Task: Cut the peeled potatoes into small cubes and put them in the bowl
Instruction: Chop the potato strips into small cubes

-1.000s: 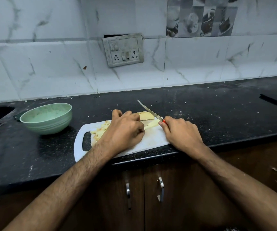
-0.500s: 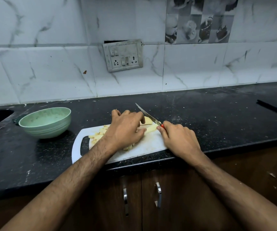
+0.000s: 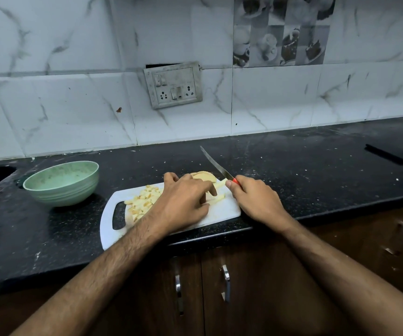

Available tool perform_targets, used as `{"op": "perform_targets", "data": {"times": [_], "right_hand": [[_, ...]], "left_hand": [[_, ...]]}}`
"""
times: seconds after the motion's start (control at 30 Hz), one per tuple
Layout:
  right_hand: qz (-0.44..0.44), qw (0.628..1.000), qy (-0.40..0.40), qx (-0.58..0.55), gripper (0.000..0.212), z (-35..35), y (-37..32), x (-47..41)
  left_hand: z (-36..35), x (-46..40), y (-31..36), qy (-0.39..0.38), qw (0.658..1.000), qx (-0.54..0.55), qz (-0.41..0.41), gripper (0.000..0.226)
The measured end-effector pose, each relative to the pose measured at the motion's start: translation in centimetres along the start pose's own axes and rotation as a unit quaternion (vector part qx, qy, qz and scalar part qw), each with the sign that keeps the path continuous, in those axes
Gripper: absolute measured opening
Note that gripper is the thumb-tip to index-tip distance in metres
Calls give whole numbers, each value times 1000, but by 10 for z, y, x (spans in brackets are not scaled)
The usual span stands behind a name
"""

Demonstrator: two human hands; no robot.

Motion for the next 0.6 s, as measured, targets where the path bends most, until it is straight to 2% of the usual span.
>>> {"op": "perform_targets", "data": {"times": [0.13,0.23,0.33,0.47,0.6], "right_hand": [[0,992,-86,-96,45,17,11,7],[33,991,-130,18,45,33,16,24],[43,978,-135,152,43,47,15,43],[57,965,-126,221,39,59,10,58],[66,962,-139,227,39,54,12,62]], "left_hand": [[-1,11,0,-6,1000,8,-11,24],[-1,15,-2,-3,999,24,-34,25],[-2,17,-6,-10,998,36,-44,26],[-3,19,-10,-27,997,62,-39,29],[-5,18,-11,-40,996,62,-40,30]]}}
Point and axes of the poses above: each hand's wrist, its own x-axis away from the middle knuckle, its own z-axis out of the back of the hand, y = z × x, the point moved 6 cm from there along -x, towards the middle knuckle, and after that the axes turned 12 degrees about x, right-handed, at the moved point
